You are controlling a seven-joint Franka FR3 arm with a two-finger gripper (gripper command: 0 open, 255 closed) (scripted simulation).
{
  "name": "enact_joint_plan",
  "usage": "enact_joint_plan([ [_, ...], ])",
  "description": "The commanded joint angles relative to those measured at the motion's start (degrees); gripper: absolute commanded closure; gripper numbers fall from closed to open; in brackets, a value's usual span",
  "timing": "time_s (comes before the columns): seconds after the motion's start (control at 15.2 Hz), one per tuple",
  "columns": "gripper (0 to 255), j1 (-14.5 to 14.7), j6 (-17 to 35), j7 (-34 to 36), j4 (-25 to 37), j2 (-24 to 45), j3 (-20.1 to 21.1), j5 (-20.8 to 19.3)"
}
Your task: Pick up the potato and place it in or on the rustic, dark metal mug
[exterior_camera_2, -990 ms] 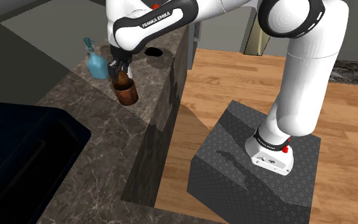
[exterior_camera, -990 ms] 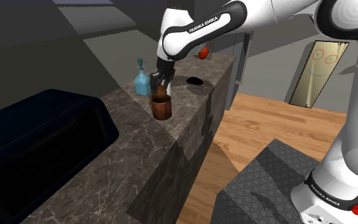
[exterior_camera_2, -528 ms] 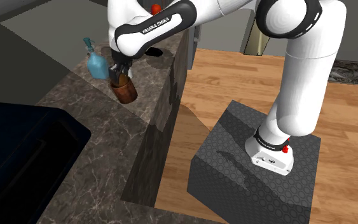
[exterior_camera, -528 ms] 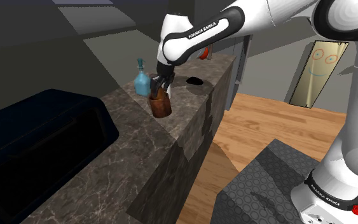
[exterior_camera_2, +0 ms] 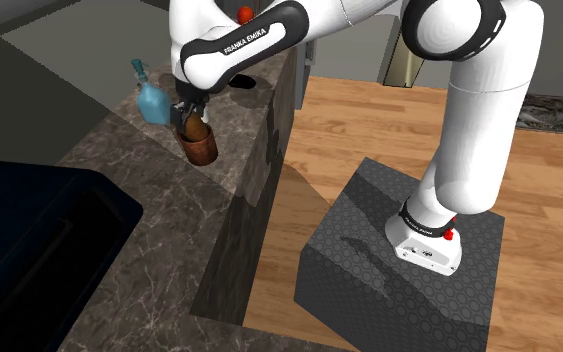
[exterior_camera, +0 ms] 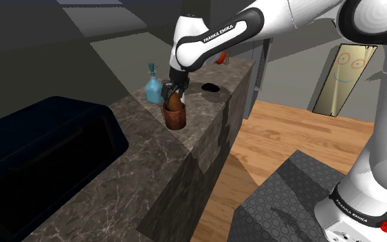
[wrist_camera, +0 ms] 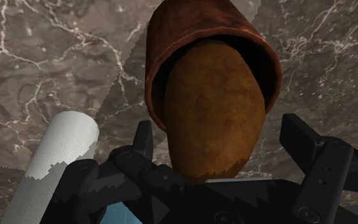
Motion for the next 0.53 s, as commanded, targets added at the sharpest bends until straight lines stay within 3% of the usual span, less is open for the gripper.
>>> enact_joint_plan([
  [0.0, 0, 0.0, 0.0, 0.0, 0.0, 0.0, 0.0, 0.0],
  [0.46, 0, -0.7, -5.1, -0.7, 0.5, -4.7, 0.2, 1.1],
])
